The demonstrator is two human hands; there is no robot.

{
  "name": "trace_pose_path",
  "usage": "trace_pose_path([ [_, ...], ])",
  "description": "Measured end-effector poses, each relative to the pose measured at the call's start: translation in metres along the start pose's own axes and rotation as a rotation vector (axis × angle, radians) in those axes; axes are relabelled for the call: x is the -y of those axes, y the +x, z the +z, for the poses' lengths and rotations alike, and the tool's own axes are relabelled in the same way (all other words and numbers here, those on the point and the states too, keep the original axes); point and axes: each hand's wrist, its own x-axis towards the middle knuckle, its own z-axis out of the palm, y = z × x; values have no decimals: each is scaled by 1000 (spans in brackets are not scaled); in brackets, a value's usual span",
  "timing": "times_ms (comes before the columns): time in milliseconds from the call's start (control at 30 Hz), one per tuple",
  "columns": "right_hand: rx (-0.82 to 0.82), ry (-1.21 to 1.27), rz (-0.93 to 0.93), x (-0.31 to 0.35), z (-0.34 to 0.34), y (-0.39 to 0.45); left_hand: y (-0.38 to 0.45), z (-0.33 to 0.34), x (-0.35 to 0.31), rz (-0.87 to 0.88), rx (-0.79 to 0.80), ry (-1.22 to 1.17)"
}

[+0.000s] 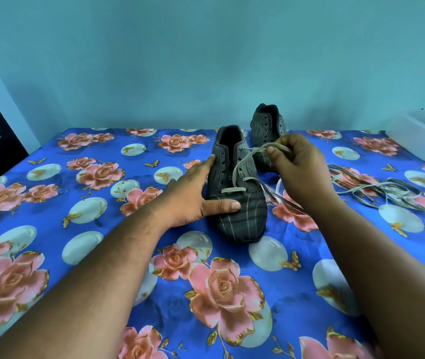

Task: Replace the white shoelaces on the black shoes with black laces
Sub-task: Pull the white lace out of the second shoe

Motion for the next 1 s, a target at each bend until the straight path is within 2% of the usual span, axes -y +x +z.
trace_pose_path([
  [133, -71, -229, -100, -2, 0, 1, -2, -2, -5, 86, -110, -22],
  [233, 36, -218, -235, 5, 3, -5, 1, -1, -4, 195, -207, 20],
  [300, 120, -193, -307, 6, 8, -8, 2, 0, -5, 221, -213, 59],
  [400, 229, -350, -364, 0, 14, -9, 2, 1, -8, 236, -196, 95],
  [467, 252, -386, -372, -4, 17, -8, 1, 1, -11, 243, -204, 102],
  [600, 195, -329, -364, -8, 15, -3, -2, 1, -17, 252, -237, 135],
  [733, 205, -337, -354, -10, 13, -1, -4, 3, -22, 262, -290, 259],
  [900, 328, -294, -303, -13, 13, -1, -5, 3, -30, 252, -313, 420],
  [1000, 438, -244, -294, -16, 12, -2, -6, 4, -31, 189, -270, 381],
])
